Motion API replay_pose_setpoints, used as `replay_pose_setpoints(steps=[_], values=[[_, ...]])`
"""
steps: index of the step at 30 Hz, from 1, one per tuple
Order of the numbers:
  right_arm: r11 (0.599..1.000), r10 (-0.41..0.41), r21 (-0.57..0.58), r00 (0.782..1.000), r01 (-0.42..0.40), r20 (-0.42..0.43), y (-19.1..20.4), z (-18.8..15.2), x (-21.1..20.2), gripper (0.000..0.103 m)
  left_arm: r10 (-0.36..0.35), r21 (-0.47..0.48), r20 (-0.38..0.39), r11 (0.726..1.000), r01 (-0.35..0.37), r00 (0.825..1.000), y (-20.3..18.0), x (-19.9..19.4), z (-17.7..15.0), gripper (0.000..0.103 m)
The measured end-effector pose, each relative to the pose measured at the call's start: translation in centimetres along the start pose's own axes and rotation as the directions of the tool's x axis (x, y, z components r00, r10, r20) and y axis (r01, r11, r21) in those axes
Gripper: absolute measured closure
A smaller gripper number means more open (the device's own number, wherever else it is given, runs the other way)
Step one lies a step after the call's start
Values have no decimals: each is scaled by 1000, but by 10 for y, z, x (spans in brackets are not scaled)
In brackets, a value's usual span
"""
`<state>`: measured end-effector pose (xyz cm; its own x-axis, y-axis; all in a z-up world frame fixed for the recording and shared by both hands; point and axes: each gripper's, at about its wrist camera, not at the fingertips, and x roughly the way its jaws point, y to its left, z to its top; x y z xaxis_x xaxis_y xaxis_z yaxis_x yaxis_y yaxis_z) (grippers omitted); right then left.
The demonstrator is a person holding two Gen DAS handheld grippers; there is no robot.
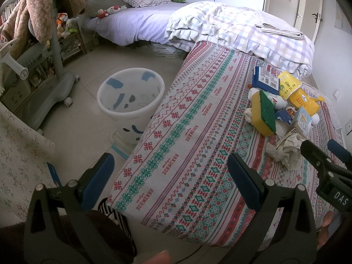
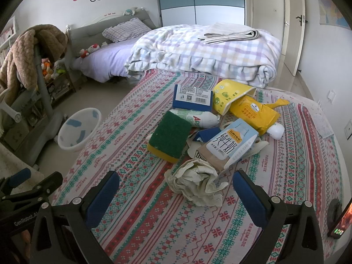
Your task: Collect trash
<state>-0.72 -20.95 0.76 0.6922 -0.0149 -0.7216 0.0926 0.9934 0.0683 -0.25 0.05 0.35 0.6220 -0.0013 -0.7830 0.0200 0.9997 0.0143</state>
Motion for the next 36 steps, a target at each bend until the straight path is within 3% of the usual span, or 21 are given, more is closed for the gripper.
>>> replay_pose_setpoints(steps=[36], values=[[1000,-1,-1,1000,1,3,1,2,-1,0,10,-5,8,1000,-10,1000,7,-3,1,1]])
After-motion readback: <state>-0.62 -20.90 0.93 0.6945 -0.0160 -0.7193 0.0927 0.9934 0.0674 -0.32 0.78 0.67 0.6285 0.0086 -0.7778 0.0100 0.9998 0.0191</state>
